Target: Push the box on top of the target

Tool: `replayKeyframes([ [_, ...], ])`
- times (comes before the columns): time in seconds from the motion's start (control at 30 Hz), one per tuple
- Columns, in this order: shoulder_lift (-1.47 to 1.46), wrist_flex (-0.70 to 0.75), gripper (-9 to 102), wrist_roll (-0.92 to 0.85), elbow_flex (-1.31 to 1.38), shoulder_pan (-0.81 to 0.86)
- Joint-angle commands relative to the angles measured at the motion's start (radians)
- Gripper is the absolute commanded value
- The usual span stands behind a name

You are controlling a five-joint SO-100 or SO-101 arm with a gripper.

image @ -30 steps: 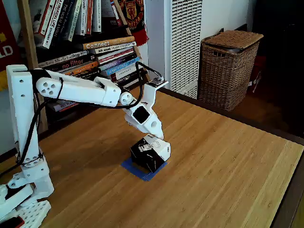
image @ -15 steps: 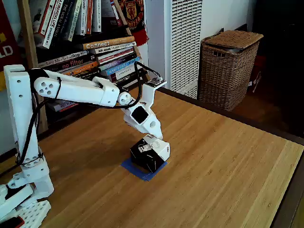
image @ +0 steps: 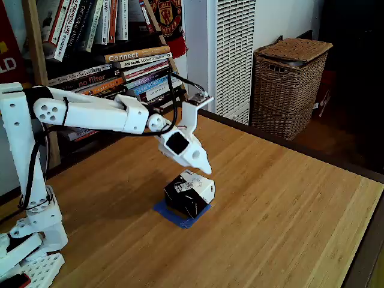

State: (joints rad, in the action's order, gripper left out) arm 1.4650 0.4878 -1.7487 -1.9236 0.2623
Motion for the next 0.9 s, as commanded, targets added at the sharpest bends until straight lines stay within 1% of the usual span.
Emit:
replayKeyframes([
  [0.0,0.052,-0.023,0,-0.008,0.002,0.012],
  [0.87,0.011,-0.029,0,-0.037,-0.038,0.023],
])
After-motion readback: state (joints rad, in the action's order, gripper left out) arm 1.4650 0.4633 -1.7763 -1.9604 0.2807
